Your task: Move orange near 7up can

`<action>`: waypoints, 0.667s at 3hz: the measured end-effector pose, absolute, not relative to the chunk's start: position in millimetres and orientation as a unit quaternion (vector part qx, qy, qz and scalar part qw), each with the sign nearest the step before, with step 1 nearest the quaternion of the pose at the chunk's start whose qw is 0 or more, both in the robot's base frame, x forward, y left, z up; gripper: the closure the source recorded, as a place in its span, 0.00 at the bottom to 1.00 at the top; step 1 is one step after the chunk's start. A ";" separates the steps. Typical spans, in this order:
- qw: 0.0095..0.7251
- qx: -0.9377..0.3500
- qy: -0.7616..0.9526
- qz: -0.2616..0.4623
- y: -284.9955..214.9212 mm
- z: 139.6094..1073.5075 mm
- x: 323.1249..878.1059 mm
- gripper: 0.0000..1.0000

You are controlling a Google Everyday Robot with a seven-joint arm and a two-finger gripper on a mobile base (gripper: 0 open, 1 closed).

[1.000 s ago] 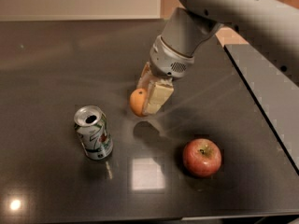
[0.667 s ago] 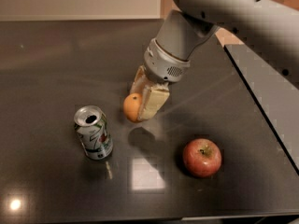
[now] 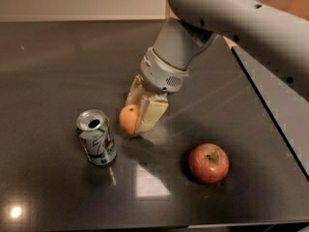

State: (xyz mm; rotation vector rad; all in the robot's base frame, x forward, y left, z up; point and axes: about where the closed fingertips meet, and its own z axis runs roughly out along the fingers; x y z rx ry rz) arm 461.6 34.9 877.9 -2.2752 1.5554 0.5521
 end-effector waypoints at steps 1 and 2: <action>0.163 -0.798 0.543 0.205 41.4 873.6 458.3 0.84; 0.158 -0.796 0.544 0.212 44.6 868.4 457.1 0.61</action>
Offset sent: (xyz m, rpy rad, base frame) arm -0.0048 0.0103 -0.0162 0.0125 0.0640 0.0082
